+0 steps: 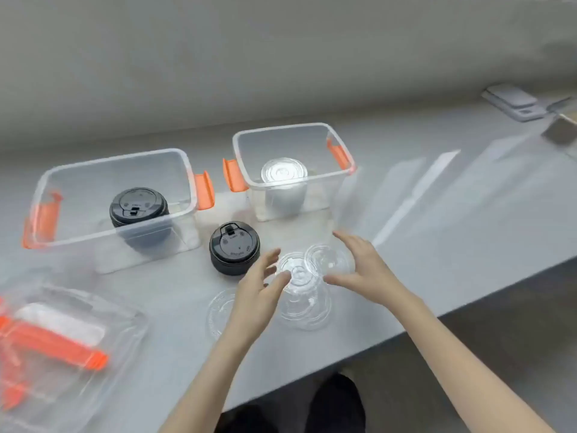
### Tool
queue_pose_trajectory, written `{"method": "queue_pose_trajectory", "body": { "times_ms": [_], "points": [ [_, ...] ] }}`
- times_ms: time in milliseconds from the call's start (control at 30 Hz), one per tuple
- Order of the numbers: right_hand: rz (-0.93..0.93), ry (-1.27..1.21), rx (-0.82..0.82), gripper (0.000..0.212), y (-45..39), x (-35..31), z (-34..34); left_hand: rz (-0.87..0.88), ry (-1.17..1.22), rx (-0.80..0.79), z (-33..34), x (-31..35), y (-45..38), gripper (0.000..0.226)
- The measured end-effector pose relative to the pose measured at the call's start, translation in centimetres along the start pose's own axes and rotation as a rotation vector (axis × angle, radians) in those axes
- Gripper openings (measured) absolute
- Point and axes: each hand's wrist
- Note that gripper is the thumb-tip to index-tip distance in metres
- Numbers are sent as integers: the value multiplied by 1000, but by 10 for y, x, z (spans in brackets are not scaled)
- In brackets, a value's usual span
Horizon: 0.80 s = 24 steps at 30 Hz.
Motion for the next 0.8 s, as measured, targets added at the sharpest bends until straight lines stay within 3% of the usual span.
{"method": "queue_pose_trajectory", "body": {
  "times_ms": [167, 367, 500, 667, 800],
  "points": [
    [95, -5, -177, 101, -12, 10, 15, -167, 59, -47, 8, -11, -1, 39],
    [87, 29, -137, 98, -22, 17, 22, -252, 143, 1, 0, -17, 0, 30],
    [68, -13, 2, 97, -26, 6, 10, -241, 193, 22, -5, -12, -3, 31],
    [-195, -78, 89, 95, -17, -51, 0, -308, 558, -97, -13, 3, -7, 19],
    [-373, -96, 17, 96, 0, -92, 16, -368, 830, -335, -22, 7, -7, 52]
  ]
}}
Point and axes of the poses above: each hand's wrist, its own y-axis away from the middle knuckle, its own z-axis out of the palm, x = y × z, and after that the axes turned 9 degrees about -z, right-handed
